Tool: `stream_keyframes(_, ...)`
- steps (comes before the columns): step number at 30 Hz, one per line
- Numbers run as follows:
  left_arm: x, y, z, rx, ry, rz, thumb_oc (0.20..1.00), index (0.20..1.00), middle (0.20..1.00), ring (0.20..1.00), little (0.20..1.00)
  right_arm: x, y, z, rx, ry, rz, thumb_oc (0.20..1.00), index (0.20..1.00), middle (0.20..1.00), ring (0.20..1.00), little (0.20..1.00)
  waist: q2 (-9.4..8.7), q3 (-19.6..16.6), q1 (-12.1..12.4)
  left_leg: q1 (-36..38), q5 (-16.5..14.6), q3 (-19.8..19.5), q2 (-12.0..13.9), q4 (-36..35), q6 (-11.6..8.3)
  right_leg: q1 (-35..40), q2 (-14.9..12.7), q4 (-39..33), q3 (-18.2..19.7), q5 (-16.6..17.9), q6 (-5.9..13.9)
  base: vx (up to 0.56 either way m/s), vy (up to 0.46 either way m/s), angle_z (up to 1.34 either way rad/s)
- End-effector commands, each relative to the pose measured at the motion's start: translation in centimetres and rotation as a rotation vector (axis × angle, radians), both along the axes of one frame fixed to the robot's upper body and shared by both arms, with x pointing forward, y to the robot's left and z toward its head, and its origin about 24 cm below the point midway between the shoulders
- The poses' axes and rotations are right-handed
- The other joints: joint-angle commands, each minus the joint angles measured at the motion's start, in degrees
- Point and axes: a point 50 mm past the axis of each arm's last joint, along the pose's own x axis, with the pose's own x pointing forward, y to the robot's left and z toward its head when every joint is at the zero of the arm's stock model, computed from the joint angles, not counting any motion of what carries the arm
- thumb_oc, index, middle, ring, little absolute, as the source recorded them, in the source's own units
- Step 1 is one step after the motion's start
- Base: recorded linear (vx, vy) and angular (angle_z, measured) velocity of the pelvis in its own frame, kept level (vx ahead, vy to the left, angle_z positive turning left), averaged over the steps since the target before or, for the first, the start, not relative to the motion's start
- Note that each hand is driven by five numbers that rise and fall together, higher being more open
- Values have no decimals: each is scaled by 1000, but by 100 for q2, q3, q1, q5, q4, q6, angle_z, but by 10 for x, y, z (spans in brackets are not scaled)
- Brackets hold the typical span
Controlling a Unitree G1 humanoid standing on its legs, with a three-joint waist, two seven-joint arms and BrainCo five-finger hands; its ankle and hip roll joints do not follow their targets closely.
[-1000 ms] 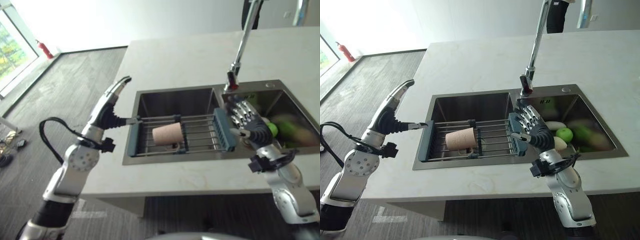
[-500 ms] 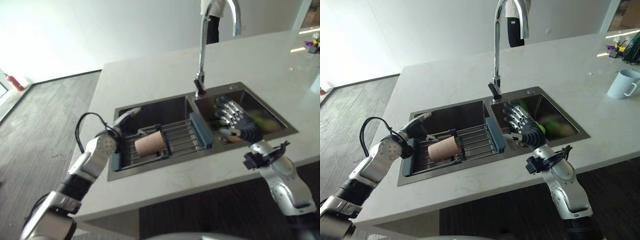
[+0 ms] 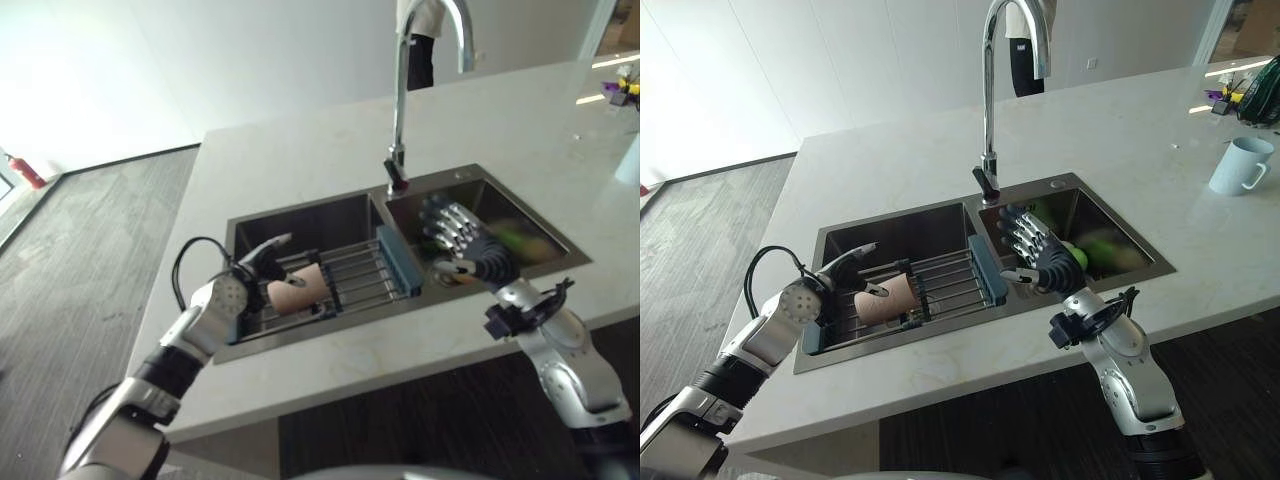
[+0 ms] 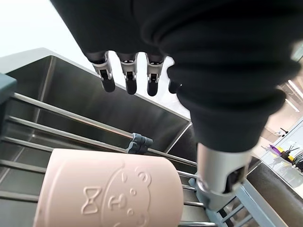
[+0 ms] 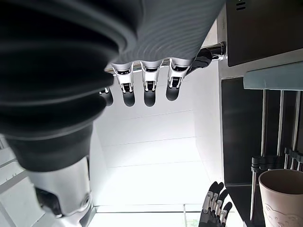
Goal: Place the dishes in the dishwasher.
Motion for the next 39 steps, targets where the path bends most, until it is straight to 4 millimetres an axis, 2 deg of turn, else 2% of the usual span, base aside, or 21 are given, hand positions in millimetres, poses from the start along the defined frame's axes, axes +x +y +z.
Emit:
stream_keyframes(1, 14, 18, 15, 48, -35, 51, 1000, 1000, 1000, 1000, 1000, 4, 2, 24, 3, -121, 12, 1000, 1000, 1000, 1000, 1000, -191, -87, -101, 90, -305, 35, 309, 46, -80, 390, -335, 57, -362, -476, 424, 0, 0, 0)
stream_keyframes(22, 5, 29, -17, 99, 47, 115, 1000, 1000, 1000, 1000, 1000, 3, 2, 24, 3, -121, 21, 1000, 1000, 1000, 1000, 1000, -242, -100, -77, 103, -294, 51, 324, 46, -86, 406, -321, 57, -390, -478, 415, 0, 0, 0)
stream_keyframes(39, 8, 32, -18, 138, 40, 124, 1000, 1000, 1000, 1000, 1000, 4, 1, 28, -18, -127, 36, 1000, 1000, 1000, 1000, 1000, -300, -124, -92, 94, -297, 69, 322, 46, -79, 396, -297, 57, -343, -484, 410, 0, 0, 0)
